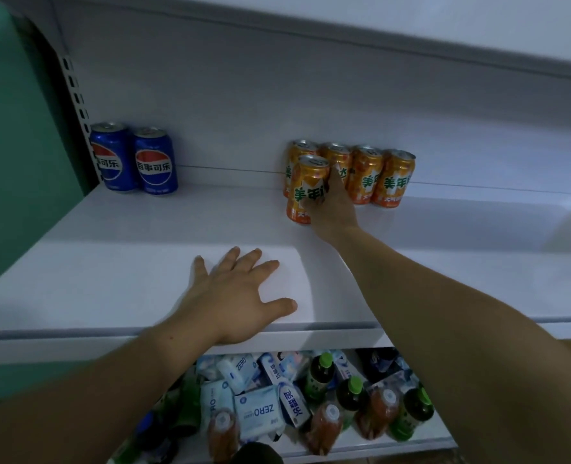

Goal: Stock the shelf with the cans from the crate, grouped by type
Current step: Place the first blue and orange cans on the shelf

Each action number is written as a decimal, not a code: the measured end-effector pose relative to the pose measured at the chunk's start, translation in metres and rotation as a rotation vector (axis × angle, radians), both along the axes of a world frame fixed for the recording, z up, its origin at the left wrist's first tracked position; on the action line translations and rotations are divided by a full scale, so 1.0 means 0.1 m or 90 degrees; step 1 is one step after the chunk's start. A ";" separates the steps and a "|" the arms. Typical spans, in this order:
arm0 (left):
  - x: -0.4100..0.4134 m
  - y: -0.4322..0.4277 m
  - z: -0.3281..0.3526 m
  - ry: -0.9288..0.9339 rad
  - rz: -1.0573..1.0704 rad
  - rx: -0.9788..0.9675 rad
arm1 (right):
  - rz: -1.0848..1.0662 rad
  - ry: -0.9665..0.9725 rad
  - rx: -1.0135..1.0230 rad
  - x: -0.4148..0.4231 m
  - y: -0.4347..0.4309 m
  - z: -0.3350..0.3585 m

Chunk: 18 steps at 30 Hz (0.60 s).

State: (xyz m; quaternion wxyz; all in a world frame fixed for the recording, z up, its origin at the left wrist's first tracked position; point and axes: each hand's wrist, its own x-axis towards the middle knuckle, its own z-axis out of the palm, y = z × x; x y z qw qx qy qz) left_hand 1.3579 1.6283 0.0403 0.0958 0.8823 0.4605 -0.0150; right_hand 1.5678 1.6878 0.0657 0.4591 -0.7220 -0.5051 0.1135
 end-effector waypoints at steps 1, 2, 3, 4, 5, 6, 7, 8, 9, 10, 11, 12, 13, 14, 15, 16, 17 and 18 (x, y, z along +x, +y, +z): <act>0.00 0.00 0.00 -0.001 0.001 -0.001 | 0.001 0.001 0.001 0.01 0.02 0.00; 0.00 -0.01 0.00 -0.001 0.000 -0.001 | 0.001 0.003 0.000 0.01 0.03 0.00; -0.01 -0.01 0.01 -0.001 -0.001 -0.002 | 0.001 0.006 -0.006 0.00 0.04 0.00; -0.01 -0.02 0.01 -0.001 -0.001 -0.002 | -0.003 0.007 -0.021 0.00 0.06 0.01; -0.01 -0.02 0.01 0.000 0.000 -0.002 | -0.008 0.007 -0.037 -0.01 0.07 0.02; -0.01 -0.01 0.02 0.000 0.003 -0.004 | -0.012 0.008 -0.058 -0.03 0.06 0.06; -0.01 -0.02 0.03 -0.001 0.004 -0.009 | -0.013 0.006 -0.080 -0.04 0.05 0.08; -0.01 -0.02 0.04 -0.004 0.006 -0.013 | -0.012 -0.002 -0.101 -0.05 0.00 0.11; -0.01 -0.02 0.05 -0.007 0.007 -0.015 | -0.010 -0.012 -0.119 -0.04 -0.07 0.14; -0.01 -0.03 0.06 -0.010 0.008 -0.018 | -0.005 -0.031 -0.137 -0.02 -0.19 0.18; 0.00 -0.04 0.08 -0.009 0.007 -0.021 | 0.002 -0.058 -0.150 0.03 -0.35 0.22; -0.01 -0.05 0.09 -0.006 0.006 -0.025 | 0.008 -0.083 -0.169 0.09 -0.53 0.26; -0.01 -0.06 0.10 -0.001 0.007 -0.029 | 0.007 -0.105 -0.194 0.17 -0.73 0.30; -0.01 -0.06 0.12 0.006 0.009 -0.034 | -0.008 -0.129 -0.230 0.26 -0.96 0.35; -0.01 -0.07 0.14 0.011 0.015 -0.039 | -0.032 -0.151 -0.272 0.36 -1.19 0.39; 0.02 -0.08 0.17 0.012 0.023 -0.042 | -0.059 -0.167 -0.313 0.46 -1.44 0.43; 0.09 -0.10 0.21 0.007 0.027 -0.043 | -0.081 -0.175 -0.342 0.56 -1.68 0.45; 0.21 -0.16 0.26 -0.009 0.019 -0.044 | -0.099 -0.180 -0.360 0.65 -1.92 0.46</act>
